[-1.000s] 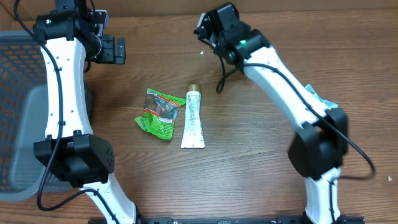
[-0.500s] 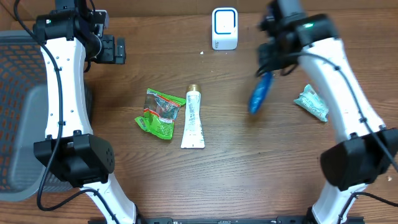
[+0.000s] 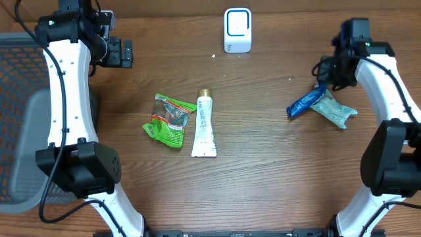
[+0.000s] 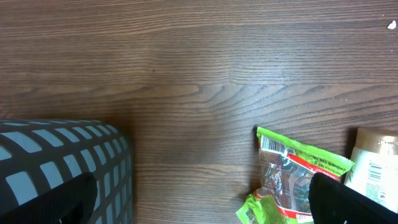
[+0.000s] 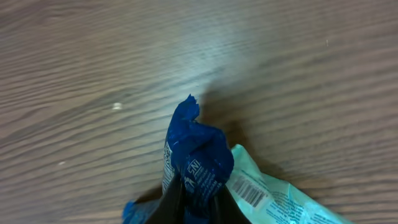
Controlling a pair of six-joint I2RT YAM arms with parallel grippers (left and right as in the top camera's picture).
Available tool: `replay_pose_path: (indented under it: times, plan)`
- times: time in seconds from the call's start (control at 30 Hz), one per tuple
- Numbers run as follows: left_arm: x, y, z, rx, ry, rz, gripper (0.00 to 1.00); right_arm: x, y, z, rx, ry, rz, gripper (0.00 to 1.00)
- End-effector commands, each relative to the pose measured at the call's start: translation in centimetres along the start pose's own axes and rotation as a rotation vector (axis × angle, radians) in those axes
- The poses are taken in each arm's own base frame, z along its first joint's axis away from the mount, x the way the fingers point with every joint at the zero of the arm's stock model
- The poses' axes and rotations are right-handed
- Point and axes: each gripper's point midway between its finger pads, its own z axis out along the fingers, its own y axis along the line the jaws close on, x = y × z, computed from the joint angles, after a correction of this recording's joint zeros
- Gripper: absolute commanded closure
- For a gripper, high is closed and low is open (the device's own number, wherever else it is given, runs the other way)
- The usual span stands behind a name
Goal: Scan the item barcode
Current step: 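Carry the blue packet right and drop it beside the wipes pack, then move the right gripper to the white tube and grasp it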
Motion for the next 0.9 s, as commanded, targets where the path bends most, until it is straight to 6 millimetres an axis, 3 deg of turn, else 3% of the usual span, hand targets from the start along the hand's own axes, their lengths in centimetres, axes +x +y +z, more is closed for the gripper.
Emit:
replay_pose_path:
  times: [0.0, 0.03, 0.3, 0.53, 0.57, 0.6, 0.67, 0.87]
  plan:
    - [-0.6, 0.1, -2.0, -0.011, -0.05, 0.022, 0.0, -0.5, -2.4, 0.2, 0.012, -0.018, 0.133, 0.92]
    - [-0.6, 0.1, -2.0, -0.011, -0.05, 0.022, 0.0, -0.7, -3.0, 0.2, 0.016, -0.023, 0.173, 0.96]
    - [-0.6, 0.1, -2.0, -0.011, -0.049, 0.022, 0.01, -0.9, -10.6, -0.4, 0.061, -0.041, 0.485, 0.96]
    - [-0.6, 0.1, -2.0, -0.011, -0.05, 0.022, 0.0, -0.3, -14.0, -0.8, 0.084, -0.034, 0.582, 0.94]
    - [-0.6, 0.1, -2.0, -0.011, -0.05, 0.022, 0.0, -0.2, -14.1, -0.8, 0.085, -0.034, 0.585, 0.81]
    - [-0.6, 0.1, -2.0, -0.011, -0.049, 0.022, 0.0, -0.3, -14.2, -0.8, 0.082, -0.034, 0.59, 0.6]
    - [-0.6, 0.1, -2.0, -0.011, -0.05, 0.022, 0.0, -0.8, -13.3, -0.8, 0.027, -0.041, 0.592, 0.0]
    - [-0.6, 0.1, -2.0, -0.011, -0.049, 0.022, 0.0, -3.3, -9.4, -2.9, -0.214, -0.057, 0.571, 0.0]
